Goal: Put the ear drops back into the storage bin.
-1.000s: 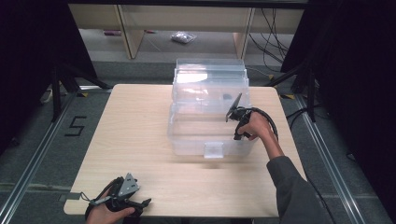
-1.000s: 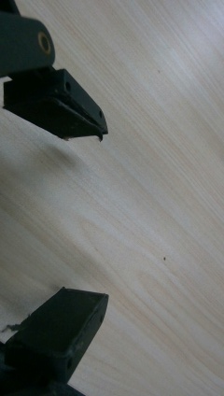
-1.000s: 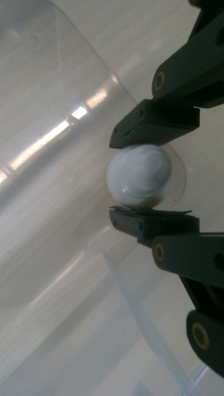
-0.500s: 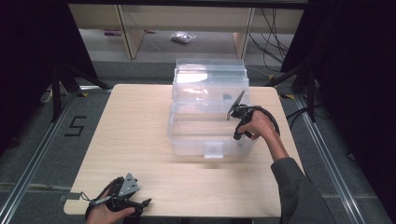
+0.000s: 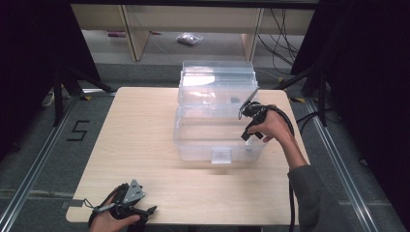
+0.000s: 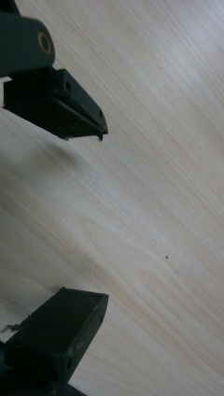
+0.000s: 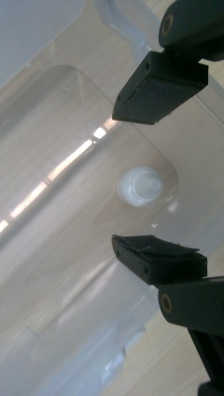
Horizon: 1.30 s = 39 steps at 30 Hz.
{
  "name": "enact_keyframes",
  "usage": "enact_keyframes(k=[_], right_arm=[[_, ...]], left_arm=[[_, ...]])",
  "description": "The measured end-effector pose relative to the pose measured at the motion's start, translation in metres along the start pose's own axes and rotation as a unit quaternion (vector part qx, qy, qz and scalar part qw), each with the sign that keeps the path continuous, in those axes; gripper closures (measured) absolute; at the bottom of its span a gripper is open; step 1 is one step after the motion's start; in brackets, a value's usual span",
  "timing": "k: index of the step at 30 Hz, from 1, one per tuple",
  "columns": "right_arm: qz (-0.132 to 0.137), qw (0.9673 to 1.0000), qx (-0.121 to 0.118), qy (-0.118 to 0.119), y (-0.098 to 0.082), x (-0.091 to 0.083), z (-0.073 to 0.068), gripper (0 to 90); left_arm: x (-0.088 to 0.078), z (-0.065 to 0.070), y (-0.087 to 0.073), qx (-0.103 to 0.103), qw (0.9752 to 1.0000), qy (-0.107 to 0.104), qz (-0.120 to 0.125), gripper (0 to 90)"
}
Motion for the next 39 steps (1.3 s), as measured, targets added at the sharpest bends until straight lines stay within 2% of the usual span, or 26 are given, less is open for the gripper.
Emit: enact_keyframes(k=[2, 3, 6, 7, 10, 11, 12, 14, 15, 19, 20, 22, 23, 25, 29, 30, 33, 34, 36, 39], right_arm=[[0.012, 0.9999, -0.009, 0.0, -0.001, -0.005, -0.001, 32.2], [0.02, 0.9997, -0.015, 0.002, -0.003, -0.01, -0.002, 31.4], [0.028, 0.9995, -0.012, 0.002, -0.005, -0.014, -0.003, 30.5], [0.033, 0.9994, -0.01, 0.005, -0.006, -0.017, -0.005, 29.7], [0.046, 0.9988, -0.007, 0.012, -0.009, -0.024, -0.007, 30.0], [0.043, 0.999, -0.004, 0.012, -0.011, -0.026, -0.008, 30.4], [0.049, 0.9987, -0.009, 0.01, -0.012, -0.027, -0.008, 30.2], [0.065, 0.9977, -0.008, 0.018, -0.014, -0.033, -0.01, 29.0], [0.067, 0.9976, -0.003, 0.016, -0.016, -0.035, -0.011, 28.5], [0.082, 0.9964, 0.002, 0.021, -0.023, -0.043, -0.014, 28.1], [0.096, 0.9952, -0.005, 0.019, -0.024, -0.045, -0.014, 28.5], [0.105, 0.9941, -0.001, 0.024, -0.029, -0.049, -0.016, 28.6], [0.115, 0.9931, -0.002, 0.026, -0.031, -0.051, -0.016, 28.6], [0.123, 0.9919, 0.013, 0.031, -0.037, -0.057, -0.019, 28.6], [0.133, 0.9907, 0.011, 0.026, -0.041, -0.06, -0.021, 28.4], [0.142, 0.9894, 0.003, 0.029, -0.042, -0.061, -0.02, 28.3], [0.15, 0.9881, 0.006, 0.03, -0.046, -0.063, -0.023, 28.0], [0.141, 0.9892, 0.023, 0.032, -0.048, -0.064, -0.026, 28.0], [0.154, 0.9874, 0.009, 0.035, -0.05, -0.062, -0.027, 28.0], [0.157, 0.9866, 0.014, 0.042, -0.056, -0.061, -0.034, 27.8]], left_arm=[[-0.002, -0.001, 0.0, 0.006, 0.9999, -0.006, -0.011, 15.4], [-0.001, 0.0, 0.0, 0.008, 0.9999, -0.003, -0.007, 15.4], [-0.002, -0.001, 0.0, 0.007, 1.0, -0.003, -0.006, 15.4], [-0.002, -0.002, 0.0, 0.013, 0.9998, -0.006, -0.012, 15.4], [0.0, 0.0, 0.0, 0.002, 1.0, -0.001, -0.002, 15.4], [0.0, 0.0, 0.0, 0.0, 1.0, 0.0, -0.001, 15.4], [0.0, 0.0, 0.0, 0.001, 1.0, 0.0, 0.0, 15.4], [0.0, -0.001, 0.0, 0.002, 1.0, -0.002, -0.006, 15.5], [0.0, -0.001, 0.0, 0.009, 1.0, 0.0, -0.004, 15.4], [0.0, 0.0, 0.0, 0.001, 1.0, 0.001, -0.001, 15.4], [0.0, 0.0, 0.0, -0.001, 1.0, 0.0, -0.001, 15.4], [0.001, 0.0, 0.0, 0.0, 1.0, 0.0, -0.001, 15.4], [0.0, -0.001, 0.0, 0.01, 0.9999, 0.0, -0.005, 15.4], [0.001, 0.0, 0.0, -0.002, 1.0, 0.001, 0.0, 15.4], [0.001, 0.0, 0.0, 0.0, 1.0, 0.001, -0.001, 15.4], [0.001, 0.0, 0.0, 0.0, 1.0, 0.001, -0.001, 15.4], [0.001, 0.0, 0.0, 0.0, 1.0, 0.001, 0.0, 15.4], [0.0, -0.001, 0.0, 0.006, 1.0, 0.0, -0.003, 15.4], [-0.001, -0.001, 0.0, 0.011, 0.9999, -0.003, -0.009, 15.4], [0.0, -0.001, -0.001, 0.01, 0.9999, -0.001, -0.009, 15.5]])
Point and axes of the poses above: each handheld gripper's, and its own axes: x roughly forward along the jaws, y roughly out of its top, z roughly to its right, the point moved 6 cm from there along x, roughly forward along the jaws, and after that the axes turned 8 degrees about -y, right-handed, at the moved point
